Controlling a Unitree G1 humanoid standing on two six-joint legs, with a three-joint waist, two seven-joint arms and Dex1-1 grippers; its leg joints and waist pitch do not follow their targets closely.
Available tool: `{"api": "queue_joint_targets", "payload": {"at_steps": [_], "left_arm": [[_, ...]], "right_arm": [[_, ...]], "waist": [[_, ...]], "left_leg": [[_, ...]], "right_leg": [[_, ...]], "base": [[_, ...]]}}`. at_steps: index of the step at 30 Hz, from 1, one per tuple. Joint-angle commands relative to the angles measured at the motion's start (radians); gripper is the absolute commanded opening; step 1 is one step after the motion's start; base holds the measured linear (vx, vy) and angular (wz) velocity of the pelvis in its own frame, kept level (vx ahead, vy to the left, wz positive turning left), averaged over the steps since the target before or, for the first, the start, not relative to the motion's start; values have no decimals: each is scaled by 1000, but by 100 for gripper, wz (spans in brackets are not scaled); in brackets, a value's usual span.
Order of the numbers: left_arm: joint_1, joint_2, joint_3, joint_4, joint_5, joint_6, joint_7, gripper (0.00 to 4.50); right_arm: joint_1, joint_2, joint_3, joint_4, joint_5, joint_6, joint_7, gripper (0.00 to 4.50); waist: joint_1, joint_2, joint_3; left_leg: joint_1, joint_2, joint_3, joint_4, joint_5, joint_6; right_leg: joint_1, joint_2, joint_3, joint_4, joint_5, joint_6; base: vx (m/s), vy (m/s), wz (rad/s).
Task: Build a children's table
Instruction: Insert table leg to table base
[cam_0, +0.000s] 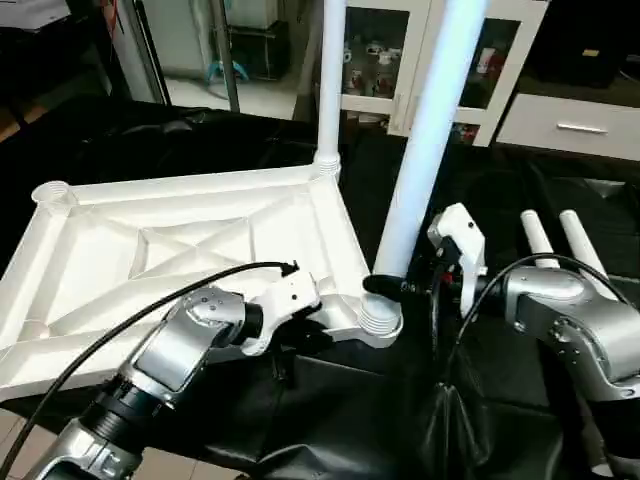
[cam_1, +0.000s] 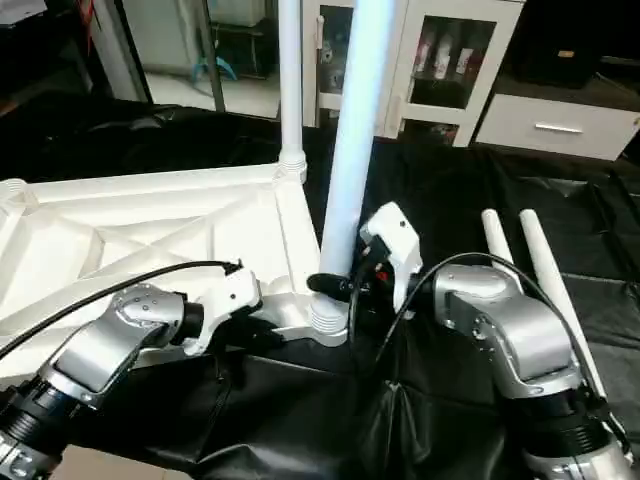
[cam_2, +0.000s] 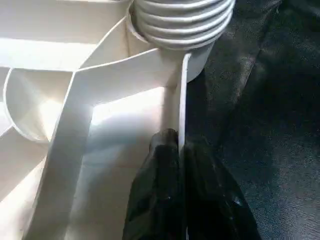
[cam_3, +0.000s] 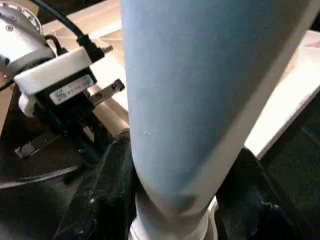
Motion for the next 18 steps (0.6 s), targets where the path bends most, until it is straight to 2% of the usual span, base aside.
{"api": "queue_joint_targets", "payload": {"at_steps": [1,9,13,14,15,18], "left_arm": [[16,-31,25,27,-31,-7,30,0],[22,-28,21,20,-23,-14,30,0],[24,-27,21,20,-20,-16,29,0],[24,-27,22,20,-18,-18,28,0],[25,-27,22,19,-17,-18,28,0],[25,-25,22,18,-16,-18,26,0]], "right_arm": [[9,-15,31,7,-6,31,9,183],[-14,-27,61,51,-59,-1,1,183],[-20,-15,77,67,-70,-11,1,183],[-21,-9,88,73,-75,-17,0,183],[-22,-4,95,77,-77,-20,0,183],[-23,12,114,101,-82,-27,3,183]], "waist": [[7,-30,-45],[7,-36,-46],[8,-35,-46],[8,-33,-46],[7,-35,-45],[6,-34,-42]], "left_leg": [[6,58,-20,-72,-89,52],[7,57,-19,-71,-77,55],[5,58,-19,-70,-70,56],[6,58,-20,-71,-72,55],[6,58,-20,-71,-76,55],[10,58,-21,-75,-118,40]], "right_leg": [[35,-84,45,-73,-197,-191],[34,-85,44,-71,-180,-198],[35,-84,45,-69,-166,-200],[34,-84,45,-70,-164,-202],[33,-83,44,-71,-169,-203],[31,-84,45,-76,-214,-196]], "base": [[0,0,0],[0,0,0],[0,0,0],[0,0,0],[0,0,0],[0,0,0]]}}
